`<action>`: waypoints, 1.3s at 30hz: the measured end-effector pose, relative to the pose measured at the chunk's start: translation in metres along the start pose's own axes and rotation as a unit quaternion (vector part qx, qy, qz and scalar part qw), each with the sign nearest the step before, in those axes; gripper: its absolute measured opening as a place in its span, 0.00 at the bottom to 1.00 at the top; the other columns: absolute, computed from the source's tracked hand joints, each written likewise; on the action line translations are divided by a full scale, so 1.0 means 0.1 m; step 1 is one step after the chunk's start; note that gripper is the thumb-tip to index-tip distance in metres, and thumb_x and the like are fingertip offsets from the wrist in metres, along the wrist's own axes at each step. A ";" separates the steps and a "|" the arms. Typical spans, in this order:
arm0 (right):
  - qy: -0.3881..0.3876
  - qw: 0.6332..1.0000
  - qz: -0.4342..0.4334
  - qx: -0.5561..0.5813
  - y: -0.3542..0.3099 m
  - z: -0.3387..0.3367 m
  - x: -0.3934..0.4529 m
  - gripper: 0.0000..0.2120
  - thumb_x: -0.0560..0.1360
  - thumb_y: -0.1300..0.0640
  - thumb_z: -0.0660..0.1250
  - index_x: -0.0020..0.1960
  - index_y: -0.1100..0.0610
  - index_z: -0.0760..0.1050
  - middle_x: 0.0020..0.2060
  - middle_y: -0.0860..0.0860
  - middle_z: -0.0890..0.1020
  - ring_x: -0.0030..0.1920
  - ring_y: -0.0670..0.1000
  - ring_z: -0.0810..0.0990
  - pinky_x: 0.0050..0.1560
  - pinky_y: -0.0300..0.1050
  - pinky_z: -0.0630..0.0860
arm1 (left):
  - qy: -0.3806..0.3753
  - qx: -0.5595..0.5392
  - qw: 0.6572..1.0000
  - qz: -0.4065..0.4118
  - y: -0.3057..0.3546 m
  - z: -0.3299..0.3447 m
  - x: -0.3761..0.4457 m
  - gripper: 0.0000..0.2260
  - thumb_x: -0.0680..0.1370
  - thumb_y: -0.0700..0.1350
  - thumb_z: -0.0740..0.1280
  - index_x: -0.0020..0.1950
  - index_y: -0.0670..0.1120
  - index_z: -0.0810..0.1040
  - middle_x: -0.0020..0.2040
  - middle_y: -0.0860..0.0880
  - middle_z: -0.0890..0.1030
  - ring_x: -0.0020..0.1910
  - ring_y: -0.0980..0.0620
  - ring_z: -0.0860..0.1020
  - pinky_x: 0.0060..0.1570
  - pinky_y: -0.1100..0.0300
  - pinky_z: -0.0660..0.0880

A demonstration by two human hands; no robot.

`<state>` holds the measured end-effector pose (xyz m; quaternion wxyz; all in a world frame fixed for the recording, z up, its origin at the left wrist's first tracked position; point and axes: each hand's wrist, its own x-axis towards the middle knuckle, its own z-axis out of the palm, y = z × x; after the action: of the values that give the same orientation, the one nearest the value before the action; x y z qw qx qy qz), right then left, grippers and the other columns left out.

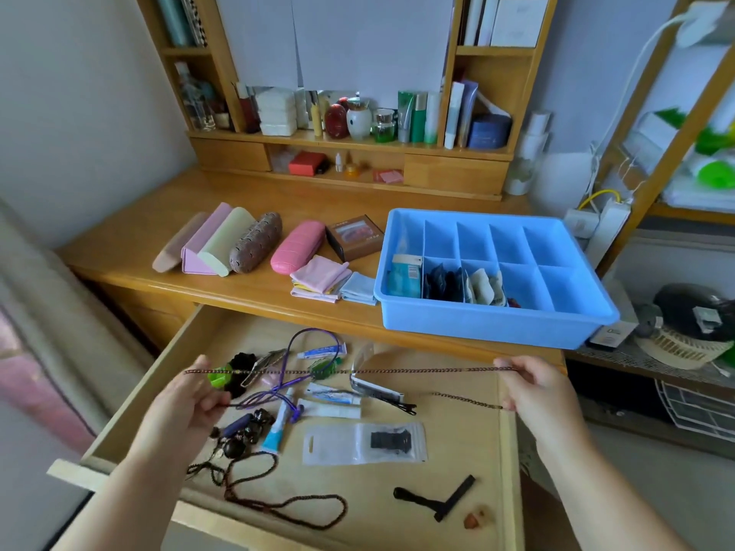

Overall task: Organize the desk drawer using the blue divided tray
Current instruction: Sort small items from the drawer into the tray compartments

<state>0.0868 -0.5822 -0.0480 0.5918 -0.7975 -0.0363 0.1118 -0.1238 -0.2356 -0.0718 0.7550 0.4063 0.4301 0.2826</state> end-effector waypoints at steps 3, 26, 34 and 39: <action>-0.099 0.948 0.172 0.250 0.10 -0.07 0.05 0.05 0.75 0.62 0.66 0.40 0.60 0.73 0.29 0.53 0.74 0.35 0.54 0.79 0.46 0.50 0.76 | 0.017 -0.025 0.999 -0.026 0.09 -0.10 0.04 0.07 0.81 0.47 0.60 0.56 0.56 0.74 0.19 0.54 0.59 0.20 0.56 0.61 0.45 0.54 0.80; -0.376 0.812 0.229 0.382 -0.31 0.17 -0.27 0.12 0.76 0.57 0.61 0.37 0.61 0.75 0.21 0.47 0.61 0.19 0.45 0.60 0.20 0.38 0.66 | -0.062 0.138 0.984 -0.094 0.02 0.68 -0.30 0.12 0.78 0.41 0.65 0.34 0.44 0.71 0.20 0.53 0.63 0.16 0.56 0.60 0.19 0.67 0.63; -0.282 0.808 0.238 0.459 -0.24 0.13 -0.10 0.11 0.73 0.55 0.64 0.35 0.59 0.75 0.21 0.47 0.66 0.20 0.46 0.67 0.26 0.41 0.73 | 0.073 0.002 0.991 -0.115 -0.19 0.35 -0.29 0.10 0.78 0.43 0.65 0.39 0.43 0.69 0.20 0.50 0.63 0.18 0.54 0.62 0.24 0.63 0.72; -0.338 0.813 0.165 0.445 -0.29 0.34 -0.18 0.10 0.73 0.57 0.64 0.49 0.62 0.80 0.43 0.61 0.82 0.41 0.56 0.82 0.43 0.50 0.81 | -0.109 0.492 0.821 0.269 -0.32 0.81 -0.85 0.13 0.74 0.48 0.69 0.31 0.47 0.74 0.23 0.54 0.71 0.24 0.58 0.67 0.28 0.62 0.64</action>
<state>0.0639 -0.5455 -0.0275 0.8051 -0.3535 -0.0485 0.4739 -0.0902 -0.3483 -0.0391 0.3906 0.8516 0.3001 0.1790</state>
